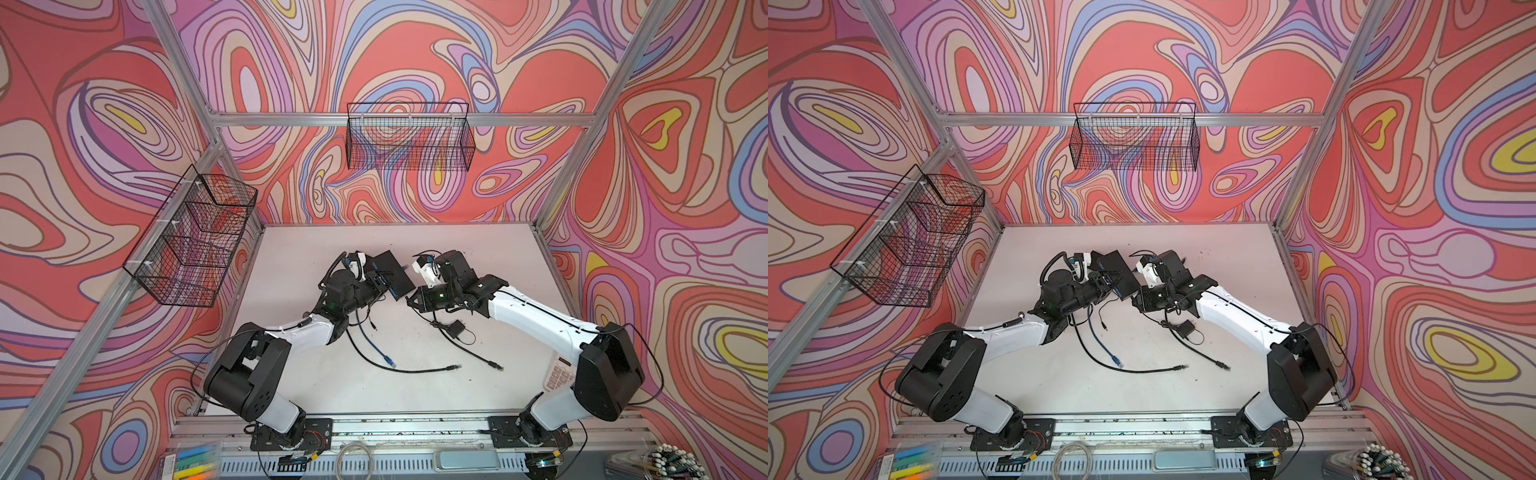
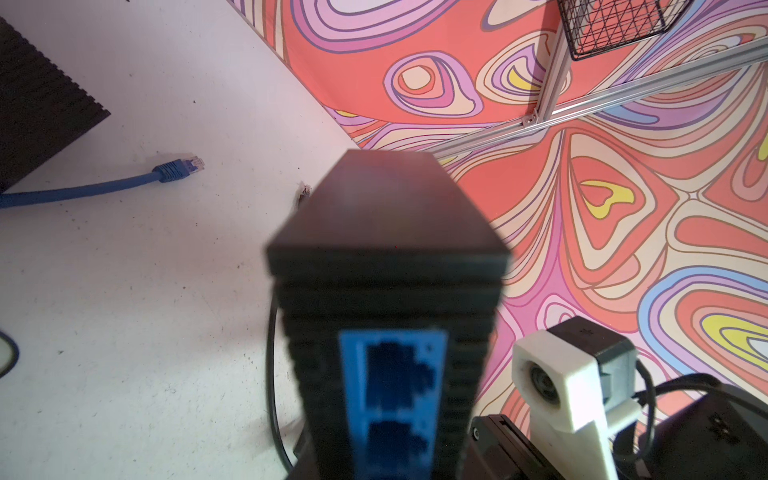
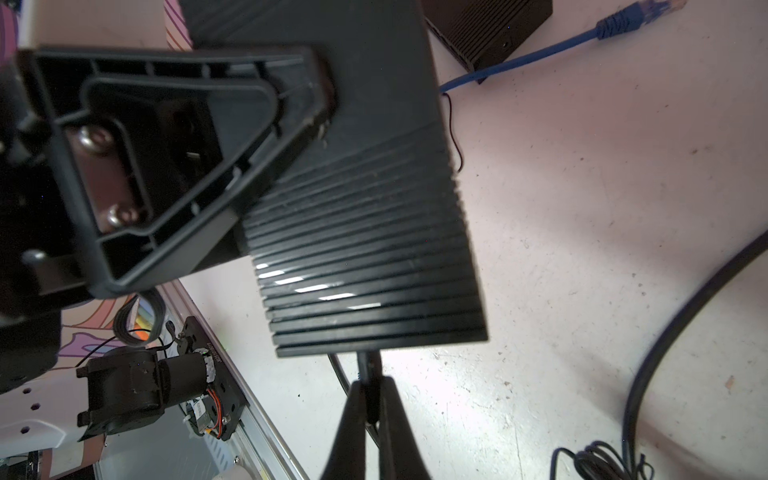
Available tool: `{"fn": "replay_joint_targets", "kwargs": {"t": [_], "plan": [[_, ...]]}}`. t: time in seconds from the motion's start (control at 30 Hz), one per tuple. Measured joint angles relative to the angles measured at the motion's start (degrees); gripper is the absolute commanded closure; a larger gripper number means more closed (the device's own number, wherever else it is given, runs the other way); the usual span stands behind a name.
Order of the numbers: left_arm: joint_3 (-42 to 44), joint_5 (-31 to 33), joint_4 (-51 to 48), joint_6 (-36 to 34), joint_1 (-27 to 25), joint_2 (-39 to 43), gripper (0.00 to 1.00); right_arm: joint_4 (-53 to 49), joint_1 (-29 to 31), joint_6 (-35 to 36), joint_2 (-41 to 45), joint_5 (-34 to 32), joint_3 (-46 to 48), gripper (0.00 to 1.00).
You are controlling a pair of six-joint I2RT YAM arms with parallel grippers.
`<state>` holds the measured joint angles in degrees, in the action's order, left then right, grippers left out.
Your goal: Insert the plug into the switch port
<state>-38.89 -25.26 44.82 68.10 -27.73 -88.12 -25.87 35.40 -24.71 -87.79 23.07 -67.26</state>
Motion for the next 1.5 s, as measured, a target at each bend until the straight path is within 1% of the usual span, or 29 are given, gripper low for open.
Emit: {"fn": "replay_joint_targets", "kwargs": {"t": [0.17, 0.3, 0.77, 1.07, 1.23, 1.5], "plan": [[0.00, 0.57, 1.14, -0.44, -0.55, -0.17, 0.93, -0.59, 0.00, -2.45, -0.02, -0.07, -0.33, 1.00], [0.28, 0.59, 1.90, -0.81, -0.87, -0.44, 0.93, -2.34, -0.02, -2.86, -0.11, 0.17, -1.20, 1.00], [0.39, -0.90, 2.82, -2.08, -1.49, -0.48, 0.94, -5.73, -0.11, 0.28, 0.02, 0.72, -2.25, 1.00], [0.26, -1.92, 1.46, -3.93, -1.49, 0.35, 0.94, -6.21, -0.96, 2.14, 0.31, 3.21, -2.25, 1.00], [-0.15, -2.34, 0.33, -5.14, -1.49, 0.57, 0.94, -6.40, -1.14, 2.36, 0.50, 3.32, -2.19, 1.00], [-0.11, -3.02, 1.70, -4.87, -2.32, 0.70, 0.94, -8.13, -1.73, 2.12, 2.14, 4.04, -1.92, 1.00]]}}
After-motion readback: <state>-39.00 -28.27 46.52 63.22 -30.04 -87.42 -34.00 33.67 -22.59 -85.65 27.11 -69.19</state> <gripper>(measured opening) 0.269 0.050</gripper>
